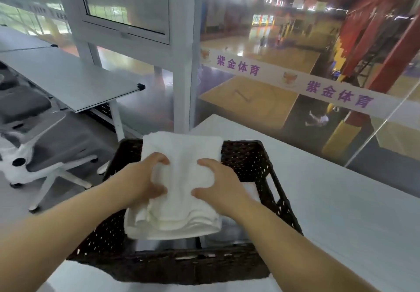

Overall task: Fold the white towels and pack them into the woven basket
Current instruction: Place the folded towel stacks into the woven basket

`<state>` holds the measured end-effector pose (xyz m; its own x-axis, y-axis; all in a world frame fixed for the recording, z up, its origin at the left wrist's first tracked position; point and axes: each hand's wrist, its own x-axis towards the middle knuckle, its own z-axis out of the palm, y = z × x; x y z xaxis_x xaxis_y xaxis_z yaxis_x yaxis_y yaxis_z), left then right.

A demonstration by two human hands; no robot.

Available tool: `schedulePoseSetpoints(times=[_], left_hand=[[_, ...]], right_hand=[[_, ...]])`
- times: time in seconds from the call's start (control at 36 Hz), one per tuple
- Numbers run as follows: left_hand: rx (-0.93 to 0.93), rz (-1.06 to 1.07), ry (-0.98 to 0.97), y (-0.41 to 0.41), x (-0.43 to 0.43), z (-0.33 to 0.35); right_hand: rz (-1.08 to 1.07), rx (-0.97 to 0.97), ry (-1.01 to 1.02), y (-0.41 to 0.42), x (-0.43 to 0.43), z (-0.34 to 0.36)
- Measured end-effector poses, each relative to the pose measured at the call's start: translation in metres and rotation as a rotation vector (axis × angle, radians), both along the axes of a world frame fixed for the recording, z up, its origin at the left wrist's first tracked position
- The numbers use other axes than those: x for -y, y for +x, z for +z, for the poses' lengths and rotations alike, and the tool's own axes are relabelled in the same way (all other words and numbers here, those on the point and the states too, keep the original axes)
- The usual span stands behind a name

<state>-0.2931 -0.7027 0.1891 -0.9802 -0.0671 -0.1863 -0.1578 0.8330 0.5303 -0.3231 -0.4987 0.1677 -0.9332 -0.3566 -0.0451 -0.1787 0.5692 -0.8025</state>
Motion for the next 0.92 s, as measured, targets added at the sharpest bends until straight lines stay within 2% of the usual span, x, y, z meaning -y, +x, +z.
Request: schedulePoseSetpoints(times=[0.11,0.31,0.53,0.64,0.72,0.92], left_hand=[[0.129,-0.012,-0.126,-0.010,0.017,-0.037],[0.295,-0.023,-0.101,-0.031,0.028,-0.094],[0.484,-0.089,-0.184,-0.037,0.026,-0.117],[0.506,-0.162,-0.379,-0.033,0.030,-0.112],[0.487,-0.167,-0.441,-0.033,0.032,-0.102],[0.315,-0.192,-0.585,-0.024,0.027,-0.066]], right_hand=[[0.084,0.086,0.204,-0.011,0.038,-0.029],[0.169,0.166,0.516,-0.030,0.068,-0.074],[0.292,0.233,0.802,-0.036,0.068,-0.098],[0.349,0.189,0.965,-0.031,0.068,-0.098],[0.390,0.046,1.051,-0.032,0.066,-0.085],[0.343,-0.142,0.936,-0.040,0.034,-0.017]])
